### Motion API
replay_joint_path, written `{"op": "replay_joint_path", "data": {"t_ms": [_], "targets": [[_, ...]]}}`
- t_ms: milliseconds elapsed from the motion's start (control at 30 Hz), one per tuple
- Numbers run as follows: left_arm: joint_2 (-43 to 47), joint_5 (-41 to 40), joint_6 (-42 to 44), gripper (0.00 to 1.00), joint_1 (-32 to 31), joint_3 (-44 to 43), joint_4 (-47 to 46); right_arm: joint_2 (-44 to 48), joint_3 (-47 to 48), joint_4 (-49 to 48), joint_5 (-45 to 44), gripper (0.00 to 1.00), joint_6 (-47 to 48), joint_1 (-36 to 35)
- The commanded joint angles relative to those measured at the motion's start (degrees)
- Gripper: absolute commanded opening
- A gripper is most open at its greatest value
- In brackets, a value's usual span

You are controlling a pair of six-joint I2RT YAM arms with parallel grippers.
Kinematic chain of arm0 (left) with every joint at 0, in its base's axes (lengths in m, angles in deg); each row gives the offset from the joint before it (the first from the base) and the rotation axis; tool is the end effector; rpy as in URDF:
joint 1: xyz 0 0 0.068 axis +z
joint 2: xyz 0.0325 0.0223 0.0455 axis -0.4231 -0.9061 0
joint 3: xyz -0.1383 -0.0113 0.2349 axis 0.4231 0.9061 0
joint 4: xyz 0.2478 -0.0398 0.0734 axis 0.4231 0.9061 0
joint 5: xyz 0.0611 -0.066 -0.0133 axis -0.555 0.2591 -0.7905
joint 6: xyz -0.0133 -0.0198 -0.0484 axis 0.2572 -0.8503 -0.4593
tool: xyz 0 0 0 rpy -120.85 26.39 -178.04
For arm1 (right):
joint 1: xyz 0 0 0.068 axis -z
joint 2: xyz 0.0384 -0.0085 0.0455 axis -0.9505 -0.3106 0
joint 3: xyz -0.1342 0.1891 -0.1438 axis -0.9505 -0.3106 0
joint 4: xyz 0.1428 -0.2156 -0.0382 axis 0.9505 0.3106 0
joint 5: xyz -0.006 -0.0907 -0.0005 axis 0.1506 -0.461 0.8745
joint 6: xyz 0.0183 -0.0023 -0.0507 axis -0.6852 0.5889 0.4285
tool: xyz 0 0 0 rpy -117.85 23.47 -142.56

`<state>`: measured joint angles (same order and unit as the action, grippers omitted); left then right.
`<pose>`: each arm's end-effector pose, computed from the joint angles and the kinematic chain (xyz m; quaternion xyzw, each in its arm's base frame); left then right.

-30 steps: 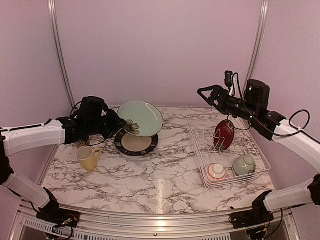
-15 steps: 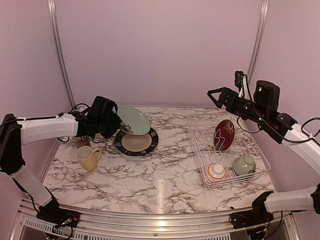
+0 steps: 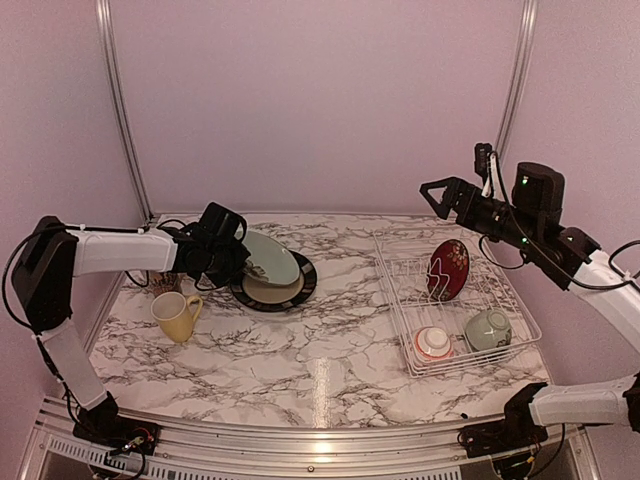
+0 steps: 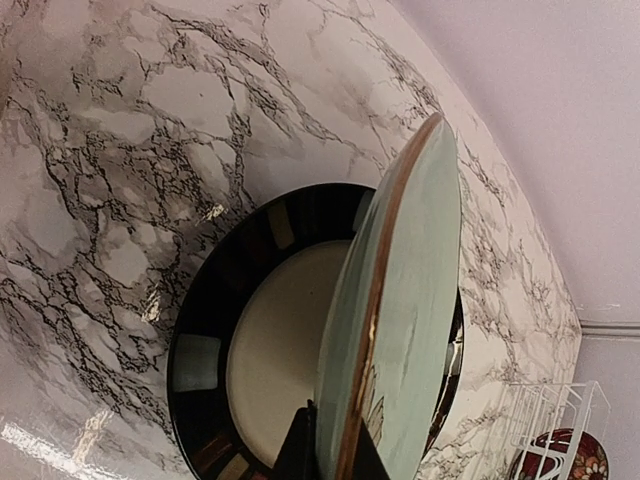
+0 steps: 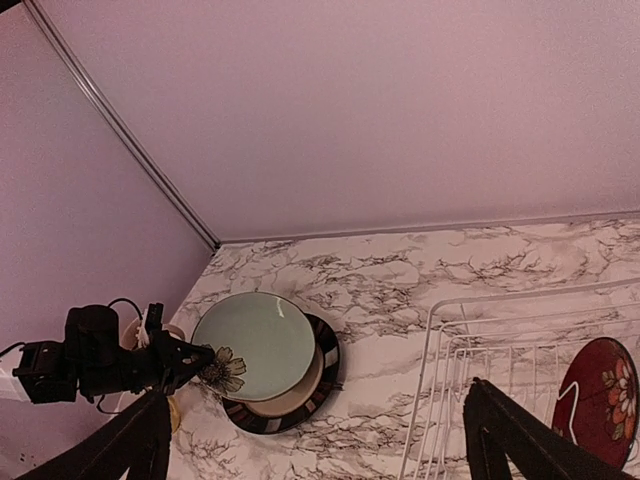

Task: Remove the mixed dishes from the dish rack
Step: Place the plate on the plate.

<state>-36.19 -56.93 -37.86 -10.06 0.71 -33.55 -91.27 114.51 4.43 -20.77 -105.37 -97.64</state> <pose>0.3165 -0.2107 0.2168 -0.3289 0.8418 -0.2528 0.3453 0.2079 0.1051 0.3819 -0.0319 0.7661 0.3271 0.5524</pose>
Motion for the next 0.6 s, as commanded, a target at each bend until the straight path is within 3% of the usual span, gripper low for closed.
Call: {"op": "replay_joint_path", "data": {"t_ms": [0, 433, 567], "targets": [[-0.68, 0.06, -1.38, 0.0, 0.37, -3.74, -3.26, 0.98, 1.18, 1.17, -1.3, 0.99, 0.83, 0.52], [-3.47, 3.9, -2.27, 0.0, 0.81, -3.57, -4.28, 1.55, 0.75, 1.43, -2.15, 0.98, 1.29, 0.51], [-3.08, 4.75, -1.8, 0.09, 0.81, -2.79, -4.46, 1.57, 0.44, 1.26, -2.23, 0.99, 1.26, 0.51]]}}
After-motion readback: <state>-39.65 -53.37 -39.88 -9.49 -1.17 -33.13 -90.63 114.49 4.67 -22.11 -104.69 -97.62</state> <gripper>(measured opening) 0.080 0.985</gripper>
